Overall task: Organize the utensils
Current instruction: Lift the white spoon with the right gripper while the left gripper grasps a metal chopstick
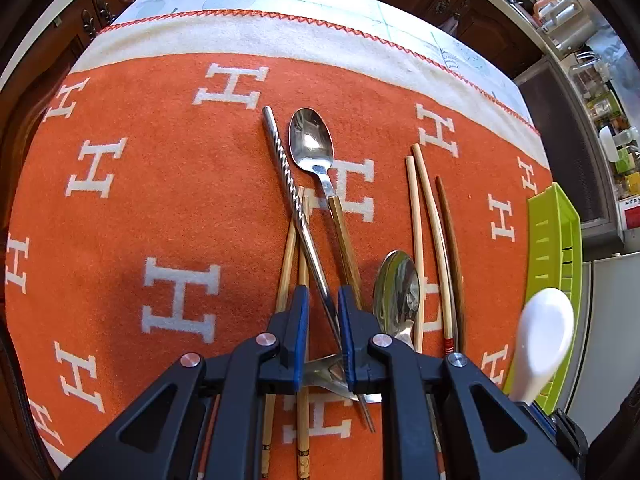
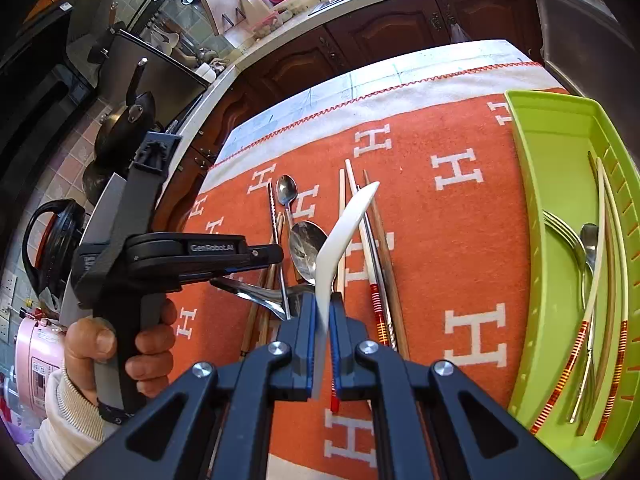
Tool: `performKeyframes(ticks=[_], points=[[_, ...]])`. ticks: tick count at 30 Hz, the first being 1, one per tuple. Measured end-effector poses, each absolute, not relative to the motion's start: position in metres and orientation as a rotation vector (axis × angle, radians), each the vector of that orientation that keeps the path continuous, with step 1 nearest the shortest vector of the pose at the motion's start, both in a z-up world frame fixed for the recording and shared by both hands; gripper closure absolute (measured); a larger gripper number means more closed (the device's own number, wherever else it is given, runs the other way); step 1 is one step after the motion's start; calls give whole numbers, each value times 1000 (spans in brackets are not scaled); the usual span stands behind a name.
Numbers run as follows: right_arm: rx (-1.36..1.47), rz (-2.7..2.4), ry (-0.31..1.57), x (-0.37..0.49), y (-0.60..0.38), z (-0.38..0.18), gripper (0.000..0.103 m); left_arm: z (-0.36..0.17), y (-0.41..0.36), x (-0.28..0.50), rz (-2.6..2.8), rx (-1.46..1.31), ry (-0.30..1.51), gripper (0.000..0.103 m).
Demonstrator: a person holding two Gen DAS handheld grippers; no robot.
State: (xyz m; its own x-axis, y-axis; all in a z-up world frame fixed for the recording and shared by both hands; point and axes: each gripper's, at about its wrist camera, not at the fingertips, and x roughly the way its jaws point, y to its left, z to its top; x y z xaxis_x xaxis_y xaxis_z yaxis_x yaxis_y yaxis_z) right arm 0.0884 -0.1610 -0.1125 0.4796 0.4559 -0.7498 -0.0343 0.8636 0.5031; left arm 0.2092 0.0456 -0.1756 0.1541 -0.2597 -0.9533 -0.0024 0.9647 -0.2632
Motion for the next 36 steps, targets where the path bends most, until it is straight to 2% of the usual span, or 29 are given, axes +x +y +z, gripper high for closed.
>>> performKeyframes(ticks=[17,25,26,32,36], points=[[492,305,1021,84,-180,-111,97,-182,24,217,-103,-158,1413,93],[500,305,1016,82,-187,-110,97,-183,28,222,-34,-186,1329,94],[501,306,1018,82,-187,-111,97,-182,27,220,-23,-183,1311,97],[482,313,1012,81,-191,-103,97,-182,35,208,6,-216,1261,100],[481,310,985,76,-199,-92,97,-164,50,189,-9,-255,1226,100]])
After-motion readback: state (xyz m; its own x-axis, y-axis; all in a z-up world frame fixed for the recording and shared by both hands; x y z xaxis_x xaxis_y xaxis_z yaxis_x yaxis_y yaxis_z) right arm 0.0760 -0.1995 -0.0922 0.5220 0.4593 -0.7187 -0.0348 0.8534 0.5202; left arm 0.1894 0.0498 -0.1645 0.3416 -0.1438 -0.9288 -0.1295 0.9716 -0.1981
